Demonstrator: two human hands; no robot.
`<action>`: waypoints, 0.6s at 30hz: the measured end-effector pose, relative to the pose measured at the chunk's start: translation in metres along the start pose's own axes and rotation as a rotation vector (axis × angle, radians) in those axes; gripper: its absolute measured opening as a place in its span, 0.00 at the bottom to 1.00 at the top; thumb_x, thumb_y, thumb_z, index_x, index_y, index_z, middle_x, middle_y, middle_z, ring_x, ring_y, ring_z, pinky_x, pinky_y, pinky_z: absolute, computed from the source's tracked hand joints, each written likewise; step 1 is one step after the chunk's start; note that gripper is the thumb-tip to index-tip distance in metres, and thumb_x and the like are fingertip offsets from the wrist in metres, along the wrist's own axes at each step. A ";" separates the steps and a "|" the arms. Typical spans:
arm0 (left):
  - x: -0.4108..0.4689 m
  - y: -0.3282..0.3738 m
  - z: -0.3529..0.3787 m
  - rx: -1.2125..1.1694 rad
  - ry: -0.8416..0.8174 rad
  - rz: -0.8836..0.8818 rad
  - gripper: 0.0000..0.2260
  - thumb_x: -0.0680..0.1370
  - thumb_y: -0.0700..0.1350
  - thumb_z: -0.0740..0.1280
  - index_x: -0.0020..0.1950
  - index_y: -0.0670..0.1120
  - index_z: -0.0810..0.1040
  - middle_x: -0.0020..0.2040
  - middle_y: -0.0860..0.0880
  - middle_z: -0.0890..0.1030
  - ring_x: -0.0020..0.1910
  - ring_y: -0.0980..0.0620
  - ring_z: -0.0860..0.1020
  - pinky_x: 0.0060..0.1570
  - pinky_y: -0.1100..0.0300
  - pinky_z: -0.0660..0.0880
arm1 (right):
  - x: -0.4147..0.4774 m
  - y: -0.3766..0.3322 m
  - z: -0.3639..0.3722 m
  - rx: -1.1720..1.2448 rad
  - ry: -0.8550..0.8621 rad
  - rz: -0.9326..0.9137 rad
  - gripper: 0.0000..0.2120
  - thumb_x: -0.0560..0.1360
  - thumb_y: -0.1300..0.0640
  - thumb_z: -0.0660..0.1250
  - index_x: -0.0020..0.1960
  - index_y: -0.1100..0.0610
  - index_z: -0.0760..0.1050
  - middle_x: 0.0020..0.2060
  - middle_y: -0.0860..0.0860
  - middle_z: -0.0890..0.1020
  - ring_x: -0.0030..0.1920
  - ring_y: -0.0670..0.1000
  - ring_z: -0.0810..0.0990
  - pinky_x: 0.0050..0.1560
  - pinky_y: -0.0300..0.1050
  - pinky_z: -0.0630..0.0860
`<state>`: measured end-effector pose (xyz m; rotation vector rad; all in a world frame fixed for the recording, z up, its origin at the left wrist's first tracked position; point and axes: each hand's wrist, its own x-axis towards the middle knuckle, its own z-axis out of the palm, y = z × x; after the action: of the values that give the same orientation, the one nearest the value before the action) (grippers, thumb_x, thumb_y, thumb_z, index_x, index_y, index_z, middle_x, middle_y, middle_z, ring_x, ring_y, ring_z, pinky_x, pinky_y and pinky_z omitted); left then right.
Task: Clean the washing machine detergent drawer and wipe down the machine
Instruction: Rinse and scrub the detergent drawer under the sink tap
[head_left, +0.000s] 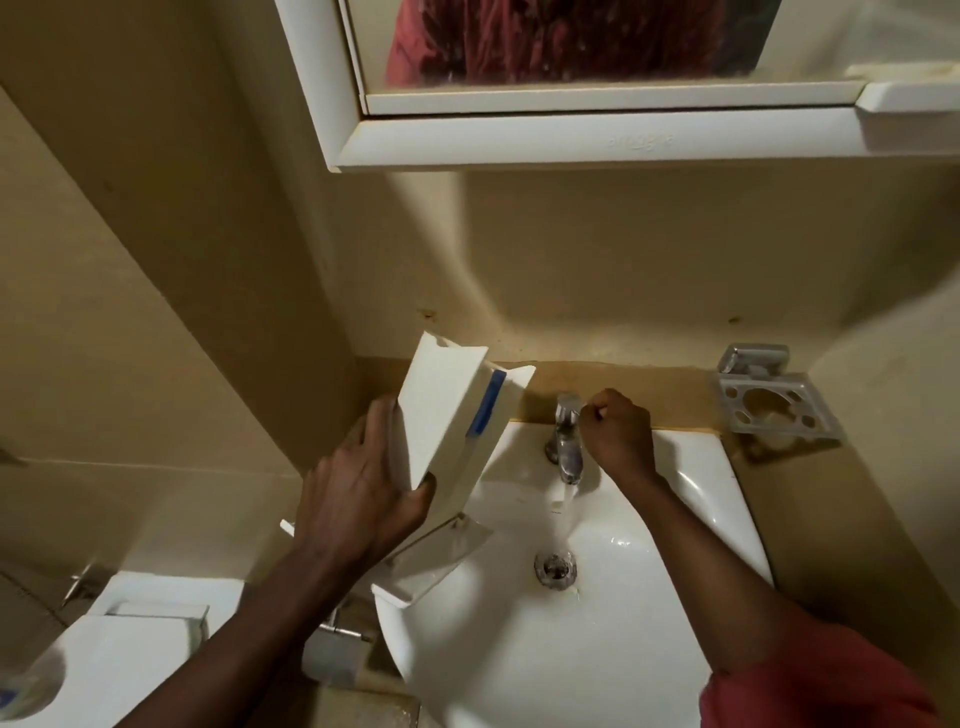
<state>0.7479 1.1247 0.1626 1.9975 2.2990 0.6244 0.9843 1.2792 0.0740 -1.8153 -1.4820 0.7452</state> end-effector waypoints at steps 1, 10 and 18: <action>-0.001 -0.005 0.001 -0.009 0.014 -0.007 0.30 0.68 0.53 0.73 0.65 0.49 0.62 0.50 0.44 0.81 0.38 0.38 0.80 0.33 0.52 0.77 | 0.001 -0.001 -0.001 -0.006 0.003 -0.002 0.07 0.76 0.61 0.62 0.47 0.61 0.79 0.44 0.56 0.83 0.46 0.56 0.80 0.43 0.41 0.71; -0.019 -0.029 0.013 -0.106 0.092 -0.091 0.31 0.68 0.50 0.75 0.65 0.49 0.63 0.50 0.44 0.81 0.41 0.40 0.80 0.36 0.53 0.76 | -0.002 -0.007 0.012 -0.066 -0.007 0.031 0.09 0.77 0.59 0.60 0.46 0.62 0.77 0.45 0.59 0.82 0.48 0.60 0.79 0.41 0.43 0.70; -0.025 -0.028 0.021 -0.167 0.128 -0.124 0.30 0.68 0.48 0.75 0.63 0.48 0.64 0.47 0.44 0.81 0.39 0.41 0.80 0.35 0.53 0.76 | -0.010 -0.019 0.016 -0.147 -0.089 0.071 0.10 0.79 0.57 0.57 0.54 0.63 0.72 0.52 0.63 0.79 0.51 0.62 0.79 0.41 0.44 0.68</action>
<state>0.7316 1.1039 0.1287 1.7756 2.3300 0.9253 0.9587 1.2741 0.0794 -1.9769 -1.5723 0.7779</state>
